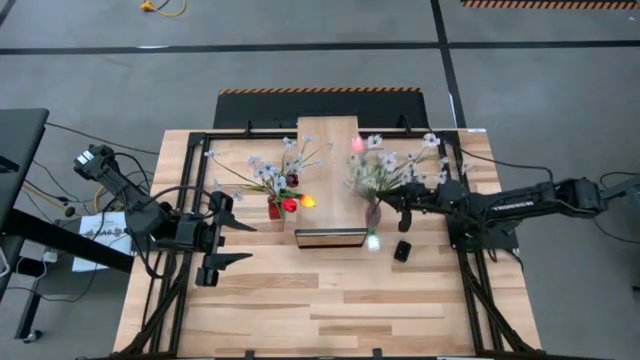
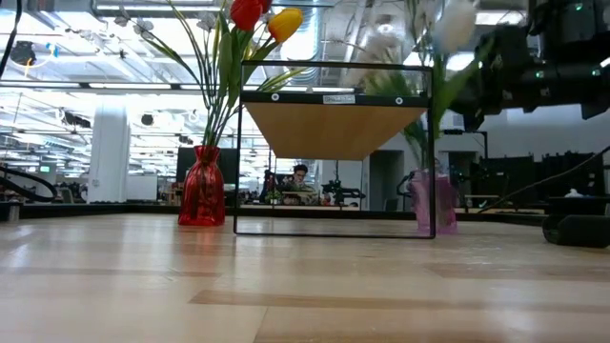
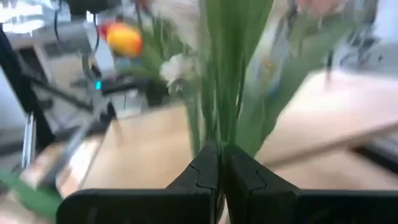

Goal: Pick and place flowers into a vace then onto a shelf
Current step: Put the white flowers into the purple flower vase

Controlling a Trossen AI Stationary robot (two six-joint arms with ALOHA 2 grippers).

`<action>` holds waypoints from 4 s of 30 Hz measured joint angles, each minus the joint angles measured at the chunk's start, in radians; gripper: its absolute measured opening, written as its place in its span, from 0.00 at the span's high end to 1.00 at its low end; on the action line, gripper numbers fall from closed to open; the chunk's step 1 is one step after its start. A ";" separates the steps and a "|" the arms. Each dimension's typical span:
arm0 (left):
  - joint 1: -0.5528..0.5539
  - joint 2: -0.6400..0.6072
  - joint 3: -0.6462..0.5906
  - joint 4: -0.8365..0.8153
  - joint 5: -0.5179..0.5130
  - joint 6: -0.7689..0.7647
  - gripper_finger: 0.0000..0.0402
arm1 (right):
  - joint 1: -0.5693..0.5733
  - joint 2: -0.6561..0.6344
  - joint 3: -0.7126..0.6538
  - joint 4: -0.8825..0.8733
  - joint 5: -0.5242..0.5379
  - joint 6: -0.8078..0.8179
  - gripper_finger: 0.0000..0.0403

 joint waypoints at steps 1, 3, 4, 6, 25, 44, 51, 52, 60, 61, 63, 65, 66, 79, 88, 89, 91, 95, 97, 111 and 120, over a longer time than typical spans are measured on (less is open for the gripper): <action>0.000 0.000 0.000 0.000 0.000 0.000 0.46 | 0.000 0.011 -0.003 -0.008 -0.001 -0.001 1.00; 0.000 0.000 0.000 0.000 0.000 -0.002 0.46 | 0.001 0.028 -0.004 -0.008 -0.002 -0.002 1.00; 0.000 0.000 0.000 0.000 0.000 -0.004 0.46 | 0.000 0.034 -0.003 0.002 0.000 -0.003 1.00; 0.000 0.000 0.000 0.000 0.000 -0.005 0.46 | 0.000 0.044 -0.003 0.012 0.002 -0.004 1.00; 0.000 0.000 0.000 0.000 0.000 -0.009 0.46 | 0.000 0.042 -0.003 0.049 0.001 -0.034 1.00; 0.000 0.000 0.000 -0.007 0.000 -0.033 0.46 | 0.002 -0.138 0.059 -0.237 0.029 -0.092 1.00; 0.000 0.000 0.000 -0.007 0.000 -0.031 0.46 | 0.034 -0.247 0.076 -0.358 0.104 -0.134 1.00; 0.000 0.000 0.000 -0.007 0.000 -0.031 0.46 | 0.039 -0.255 0.076 -0.372 0.124 -0.137 1.00; 0.000 0.000 0.000 -0.007 0.000 -0.031 0.46 | 0.045 -0.248 0.076 -0.393 0.158 -0.139 1.00; 0.000 0.000 0.000 -0.007 0.000 -0.031 0.46 | 0.045 -0.243 0.076 -0.390 0.158 -0.139 1.00; 0.000 0.000 0.000 -0.007 0.000 -0.030 0.46 | 0.045 -0.233 0.078 -0.386 0.161 -0.138 1.00; 0.000 0.000 0.000 -0.007 0.000 -0.030 0.46 | 0.045 -0.224 0.078 -0.387 0.161 -0.138 1.00; 0.000 0.000 0.000 -0.007 0.000 -0.030 0.46 | 0.045 -0.218 0.076 -0.398 0.160 -0.139 1.00; 0.000 0.001 0.000 -0.007 0.002 -0.027 0.46 | 0.045 -0.191 0.074 -0.371 0.157 -0.155 1.00; 0.000 0.001 0.000 -0.007 0.002 -0.029 0.46 | 0.056 -0.154 0.074 -0.404 0.132 -0.155 1.00; 0.000 0.001 0.000 -0.007 0.002 -0.029 0.46 | 0.056 -0.147 0.074 -0.401 0.131 -0.155 1.00; 0.000 0.001 0.000 -0.007 0.003 -0.034 0.46 | 0.056 -0.140 0.074 -0.396 0.130 -0.155 1.00; 0.000 0.002 0.000 -0.007 0.003 -0.036 0.46 | 0.056 -0.138 0.074 -0.392 0.130 -0.154 0.95; 0.000 0.003 0.000 -0.009 0.004 -0.038 0.46 | 0.056 -0.138 0.074 -0.392 0.130 -0.154 0.92; 0.000 0.003 0.000 -0.008 0.005 -0.048 0.46 | 0.055 -0.139 0.074 -0.401 0.105 -0.128 0.77; 0.000 0.003 0.000 -0.007 0.005 -0.051 0.46 | 0.055 -0.139 0.074 -0.401 0.105 -0.128 0.73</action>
